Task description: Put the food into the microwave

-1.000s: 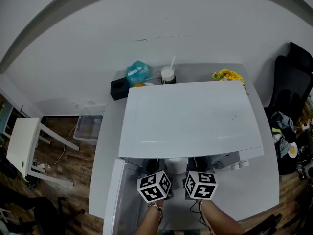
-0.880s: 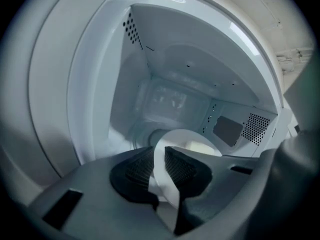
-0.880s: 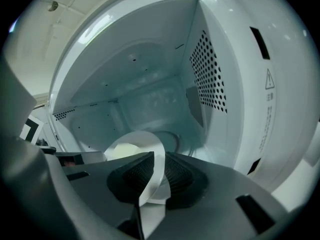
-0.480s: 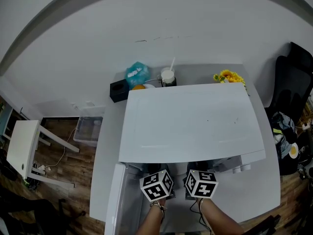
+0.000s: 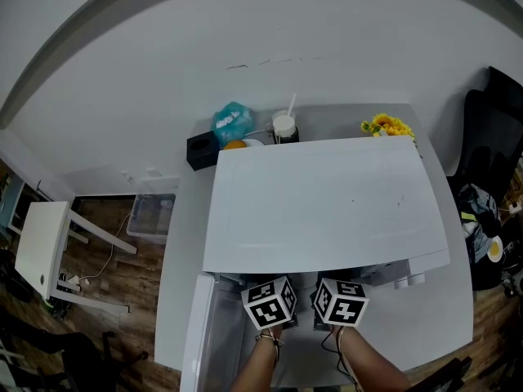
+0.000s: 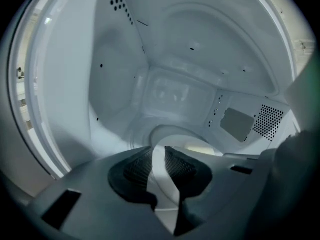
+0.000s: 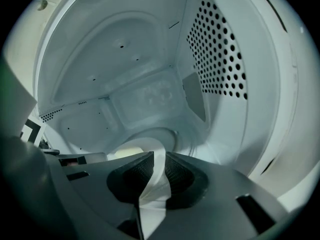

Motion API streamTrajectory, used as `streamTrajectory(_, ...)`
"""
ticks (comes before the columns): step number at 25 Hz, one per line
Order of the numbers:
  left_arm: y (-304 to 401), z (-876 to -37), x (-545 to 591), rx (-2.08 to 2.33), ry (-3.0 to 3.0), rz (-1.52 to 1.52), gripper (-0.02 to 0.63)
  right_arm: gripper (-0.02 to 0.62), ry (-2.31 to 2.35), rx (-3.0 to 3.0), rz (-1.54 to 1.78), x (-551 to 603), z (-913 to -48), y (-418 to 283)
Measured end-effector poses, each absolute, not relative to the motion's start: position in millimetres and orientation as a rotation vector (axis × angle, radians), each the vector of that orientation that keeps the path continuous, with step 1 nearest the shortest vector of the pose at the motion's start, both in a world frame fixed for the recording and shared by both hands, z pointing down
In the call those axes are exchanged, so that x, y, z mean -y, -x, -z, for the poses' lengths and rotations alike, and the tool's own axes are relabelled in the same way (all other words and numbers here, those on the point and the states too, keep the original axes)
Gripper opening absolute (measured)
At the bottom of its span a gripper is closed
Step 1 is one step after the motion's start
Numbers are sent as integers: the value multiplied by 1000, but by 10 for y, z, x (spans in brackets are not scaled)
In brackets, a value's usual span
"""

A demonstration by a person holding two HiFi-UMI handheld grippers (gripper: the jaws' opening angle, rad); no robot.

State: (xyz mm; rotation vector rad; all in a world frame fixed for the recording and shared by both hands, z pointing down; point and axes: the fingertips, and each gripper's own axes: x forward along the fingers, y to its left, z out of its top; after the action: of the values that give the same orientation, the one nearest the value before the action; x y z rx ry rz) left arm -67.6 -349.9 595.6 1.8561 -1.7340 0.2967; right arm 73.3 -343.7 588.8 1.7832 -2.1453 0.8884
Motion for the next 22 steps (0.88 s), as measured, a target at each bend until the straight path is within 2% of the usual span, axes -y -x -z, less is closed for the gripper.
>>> streamTrajectory(16,789,-5856,3321,1799,-1840,-196,72,80,-1823,2184,-839,3357,-5846,-774)
streamTrajectory(22,763,-5660,3010,1912,-1895,-242,71,70,-1771,2224,-678,3190,-5739,-733)
